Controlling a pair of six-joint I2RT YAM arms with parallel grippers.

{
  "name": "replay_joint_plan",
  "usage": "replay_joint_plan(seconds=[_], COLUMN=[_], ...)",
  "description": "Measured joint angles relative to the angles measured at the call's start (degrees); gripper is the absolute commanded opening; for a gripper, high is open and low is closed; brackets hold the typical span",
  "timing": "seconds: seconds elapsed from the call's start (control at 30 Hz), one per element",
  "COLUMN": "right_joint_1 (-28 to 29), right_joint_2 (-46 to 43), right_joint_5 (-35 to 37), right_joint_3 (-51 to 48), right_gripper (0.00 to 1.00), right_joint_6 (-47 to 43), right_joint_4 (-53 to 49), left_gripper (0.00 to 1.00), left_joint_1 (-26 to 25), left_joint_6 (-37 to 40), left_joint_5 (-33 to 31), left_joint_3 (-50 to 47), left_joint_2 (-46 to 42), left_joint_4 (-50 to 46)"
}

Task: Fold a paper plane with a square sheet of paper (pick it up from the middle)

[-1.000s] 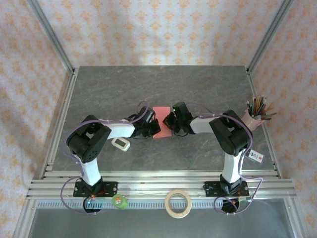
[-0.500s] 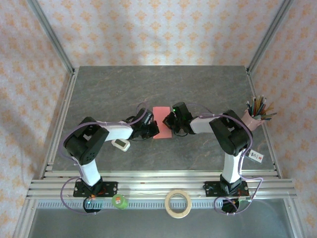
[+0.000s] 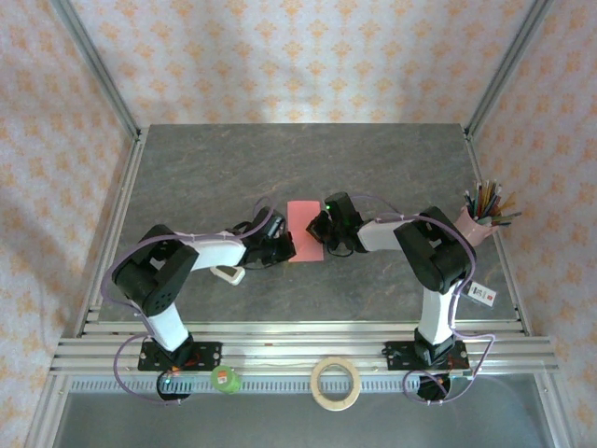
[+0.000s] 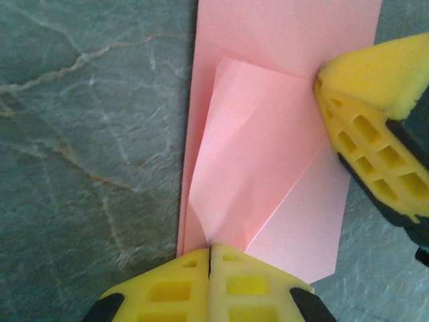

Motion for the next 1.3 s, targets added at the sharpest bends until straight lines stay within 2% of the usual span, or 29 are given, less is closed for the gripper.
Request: replay_joint_plan(seconds=[0.2,0.4,0.6,0.87,1.3], right_joint_1=[0.0,0.0,0.0,0.0,0.0], right_joint_2=[0.0,0.0,0.0,0.0,0.0], right_joint_5=[0.0,0.0,0.0,-0.1,-0.1], right_joint_3=[0.0,0.0,-0.1,-0.4,-0.4], right_gripper=[0.0,0.0,0.0,0.0,0.0], right_joint_6=[0.0,0.0,0.0,0.0,0.0], right_joint_4=[0.0,0.0,0.4,0.7,0.9], left_gripper=[0.01,0.0,0.0,0.0,0.0], left_joint_1=[0.0,0.0,0.0,0.0,-0.4], left_joint_6=[1.0,1.4,1.4,0.3,-0.1], left_joint_5=[-0.2,-2.2,-3.2,1.4,4.6], left_joint_3=[-1.2,-1.3,1.3,6.3,8.5], left_joint_2=[-1.8,-5.3,-8.2,-1.1,6.0], left_joint_4=[-1.8,-8.6,-8.1,-0.2,0.8])
